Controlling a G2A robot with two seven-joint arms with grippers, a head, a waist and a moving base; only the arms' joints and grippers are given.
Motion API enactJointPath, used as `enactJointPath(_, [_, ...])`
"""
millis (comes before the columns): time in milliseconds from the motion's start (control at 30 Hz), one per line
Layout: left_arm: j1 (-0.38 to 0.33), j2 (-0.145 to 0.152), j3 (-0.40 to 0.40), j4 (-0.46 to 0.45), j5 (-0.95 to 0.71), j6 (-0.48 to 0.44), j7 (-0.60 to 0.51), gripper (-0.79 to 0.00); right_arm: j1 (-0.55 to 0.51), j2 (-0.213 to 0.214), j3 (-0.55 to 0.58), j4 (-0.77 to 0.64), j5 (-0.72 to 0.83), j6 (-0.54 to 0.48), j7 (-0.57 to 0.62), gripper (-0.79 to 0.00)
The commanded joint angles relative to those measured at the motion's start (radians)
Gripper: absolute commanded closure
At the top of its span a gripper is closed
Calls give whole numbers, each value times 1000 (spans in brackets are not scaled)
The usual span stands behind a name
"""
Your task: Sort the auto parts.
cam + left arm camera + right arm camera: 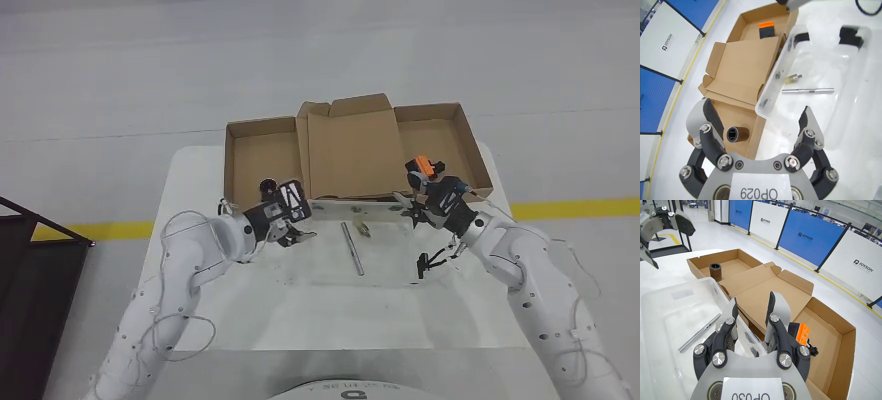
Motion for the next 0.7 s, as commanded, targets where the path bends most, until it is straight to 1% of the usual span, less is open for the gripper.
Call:
enactJointPath(0, [-32, -5, 46, 30, 14, -13, 12, -785, 0, 0, 0, 0, 0, 0, 0, -320])
enactJointPath(167, [-129, -29, 166, 120, -2, -13, 44, -785, 0, 0, 0, 0, 0, 0, 0, -305])
enactJointPath(267, [-189, -44, 239, 175, 0, -36, 53, -785, 0, 0, 0, 0, 0, 0, 0, -296])
enactJointPath(333, [-230, -56, 291, 225, 7, -43, 33, -785, 0, 0, 0, 0, 0, 0, 0, -286])
enactJointPath(400, [-260, -73, 349, 259, 0, -27, -6, -785, 0, 0, 0, 0, 0, 0, 0, -259])
enactJointPath(500, [-285, -97, 423, 292, -25, 11, -28, -785, 0, 0, 0, 0, 0, 0, 0, -212])
enactJointPath(600, [-301, -117, 460, 332, -76, 60, -30, -785, 0, 0, 0, 0, 0, 0, 0, -191])
enactJointPath(667, [-313, -128, 487, 349, -84, 68, -35, -785, 0, 0, 0, 0, 0, 0, 0, -179])
